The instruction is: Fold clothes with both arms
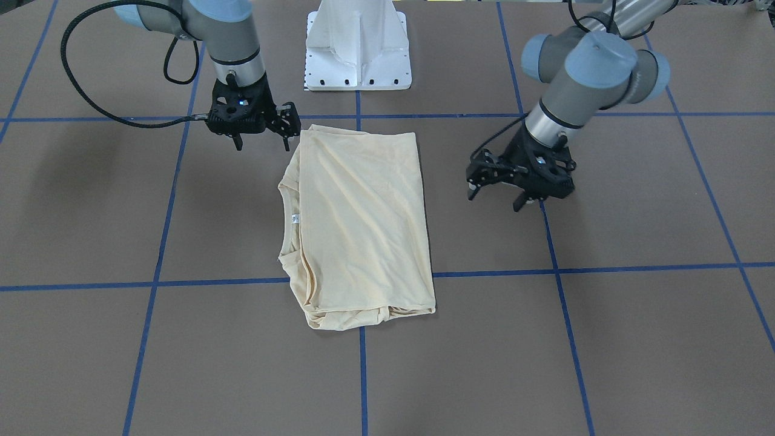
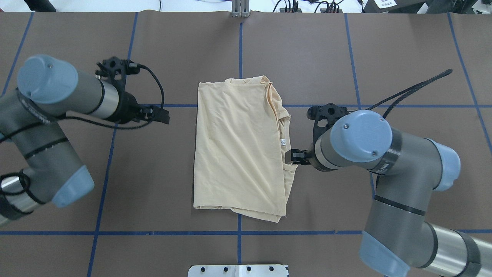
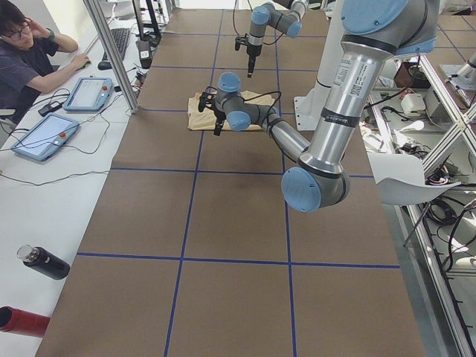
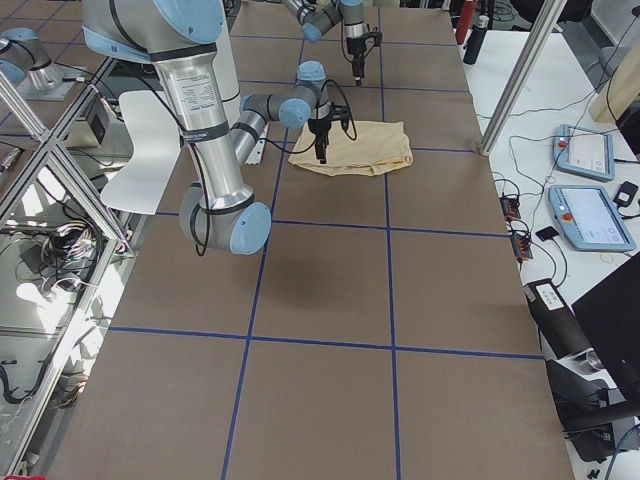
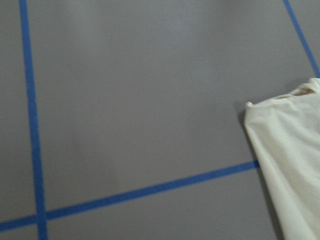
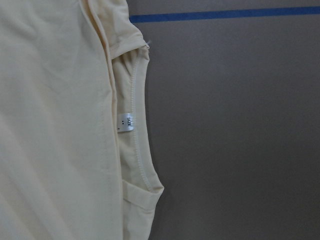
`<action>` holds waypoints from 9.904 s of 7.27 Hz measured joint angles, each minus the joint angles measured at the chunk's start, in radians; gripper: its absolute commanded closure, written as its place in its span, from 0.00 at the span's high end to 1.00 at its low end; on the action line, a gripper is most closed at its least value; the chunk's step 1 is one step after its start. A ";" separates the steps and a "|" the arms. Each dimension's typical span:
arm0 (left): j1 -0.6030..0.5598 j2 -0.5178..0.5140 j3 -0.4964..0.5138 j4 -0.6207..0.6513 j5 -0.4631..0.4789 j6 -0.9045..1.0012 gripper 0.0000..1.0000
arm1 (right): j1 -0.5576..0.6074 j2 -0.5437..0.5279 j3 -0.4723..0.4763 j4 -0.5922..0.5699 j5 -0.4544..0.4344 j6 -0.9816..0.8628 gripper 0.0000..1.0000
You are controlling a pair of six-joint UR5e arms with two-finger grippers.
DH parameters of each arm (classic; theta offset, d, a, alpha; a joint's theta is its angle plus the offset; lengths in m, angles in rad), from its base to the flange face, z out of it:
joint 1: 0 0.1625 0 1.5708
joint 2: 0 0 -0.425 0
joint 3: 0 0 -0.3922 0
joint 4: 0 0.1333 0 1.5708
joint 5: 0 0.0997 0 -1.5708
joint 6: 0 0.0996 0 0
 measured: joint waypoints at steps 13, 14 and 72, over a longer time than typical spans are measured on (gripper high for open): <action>0.377 -0.027 0.015 0.007 0.221 -0.378 0.23 | 0.050 -0.211 -0.010 0.314 0.071 -0.005 1.00; 0.377 -0.027 0.018 0.007 0.220 -0.378 0.00 | 0.050 -0.210 -0.012 0.314 0.070 -0.002 1.00; -0.036 -0.313 0.360 0.028 0.116 0.119 1.00 | 0.150 0.418 -0.545 0.173 -0.041 0.200 1.00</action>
